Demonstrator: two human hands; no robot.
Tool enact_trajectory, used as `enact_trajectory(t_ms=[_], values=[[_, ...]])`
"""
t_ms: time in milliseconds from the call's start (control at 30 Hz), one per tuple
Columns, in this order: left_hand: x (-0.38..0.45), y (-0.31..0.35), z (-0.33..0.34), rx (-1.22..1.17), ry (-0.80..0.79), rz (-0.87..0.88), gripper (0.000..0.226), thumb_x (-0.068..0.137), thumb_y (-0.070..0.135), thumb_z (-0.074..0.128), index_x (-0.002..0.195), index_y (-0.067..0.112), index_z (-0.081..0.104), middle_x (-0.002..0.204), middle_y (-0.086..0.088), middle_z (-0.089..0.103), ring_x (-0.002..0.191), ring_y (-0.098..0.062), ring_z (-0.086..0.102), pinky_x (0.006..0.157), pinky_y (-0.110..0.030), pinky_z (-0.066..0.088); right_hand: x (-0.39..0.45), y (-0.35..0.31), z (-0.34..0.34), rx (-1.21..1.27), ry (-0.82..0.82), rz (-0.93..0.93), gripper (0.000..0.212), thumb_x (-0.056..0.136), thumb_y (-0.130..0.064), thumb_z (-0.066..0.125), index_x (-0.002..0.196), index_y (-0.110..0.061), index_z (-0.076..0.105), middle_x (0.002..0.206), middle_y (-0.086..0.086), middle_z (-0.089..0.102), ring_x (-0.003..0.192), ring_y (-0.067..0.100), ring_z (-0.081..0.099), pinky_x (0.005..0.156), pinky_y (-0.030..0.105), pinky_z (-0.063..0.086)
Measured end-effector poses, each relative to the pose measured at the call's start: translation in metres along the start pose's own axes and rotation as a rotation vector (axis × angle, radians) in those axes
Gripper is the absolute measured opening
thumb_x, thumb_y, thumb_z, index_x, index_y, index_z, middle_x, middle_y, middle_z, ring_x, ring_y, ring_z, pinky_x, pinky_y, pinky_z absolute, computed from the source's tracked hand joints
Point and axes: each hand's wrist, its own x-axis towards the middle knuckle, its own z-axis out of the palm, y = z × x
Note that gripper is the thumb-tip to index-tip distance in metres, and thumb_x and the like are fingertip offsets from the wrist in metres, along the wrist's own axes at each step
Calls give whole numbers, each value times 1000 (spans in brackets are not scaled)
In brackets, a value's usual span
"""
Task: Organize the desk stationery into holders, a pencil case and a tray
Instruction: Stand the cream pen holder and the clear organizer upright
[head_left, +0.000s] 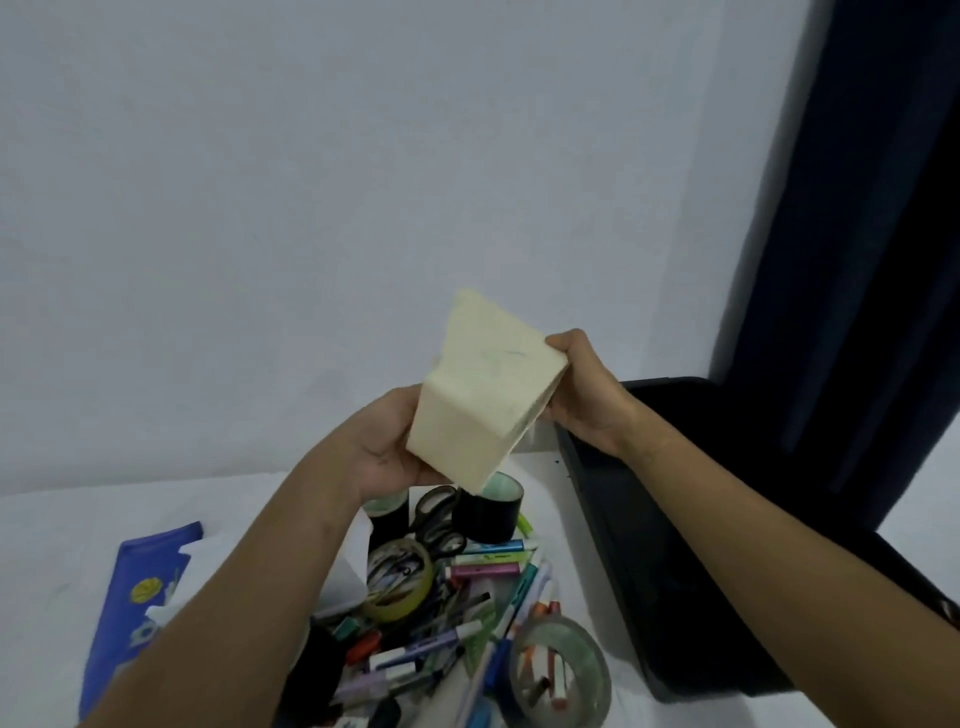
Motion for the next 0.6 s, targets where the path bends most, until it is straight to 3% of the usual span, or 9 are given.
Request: enact_trajectory(t_ms=[100,200,300,367,467,533,600], values=[[12,7,4,89,120,33,17,91,21,54,99,11,65,78,-7,70,71,-22,66,65,-37,57,16,7,-9,-74,32,-26,44,84,-52,42,105,-19,61,104,5,60,102,19,56,96,39,46],[25,15,9,154,342,118,18,90,12,52,100,5,64,85,-11,69,74,-27,67,55,-38,58,27,25,-12,-255,173,14,48,90,-58,40,120,-25,57,117,3,63,104,22,63,94,43,51],[45,12,11,346,534,250,18,87,9,48,83,6,65,83,-14,67,73,-30,66,59,-43,60,33,40,-8,-282,269,89,48,93,-55,41,129,-23,48,125,5,56,102,24,62,89,44,54],[61,2,10,556,647,392,22,89,12,46,78,12,65,76,-9,64,71,-28,63,58,-34,56,34,42,-7,-195,244,82,52,91,-61,41,133,-30,43,130,0,49,108,22,58,89,45,54],[86,-17,12,691,713,542,26,95,16,43,95,17,69,76,-2,62,71,-20,56,56,-26,40,40,43,-12,-294,81,70,69,77,-78,46,135,-42,38,135,-9,44,112,20,55,82,40,57],[104,-27,13,637,703,562,29,97,21,43,111,20,68,87,1,65,82,-19,60,67,-26,42,46,50,-19,-483,69,46,80,75,-68,62,142,-46,25,129,-1,51,99,20,64,69,33,59],[121,-35,12,595,607,539,32,97,25,44,121,26,64,98,4,68,93,-18,63,76,-29,48,54,56,-25,-594,158,-36,72,84,-37,65,143,-44,24,116,7,59,90,19,66,63,33,60]])
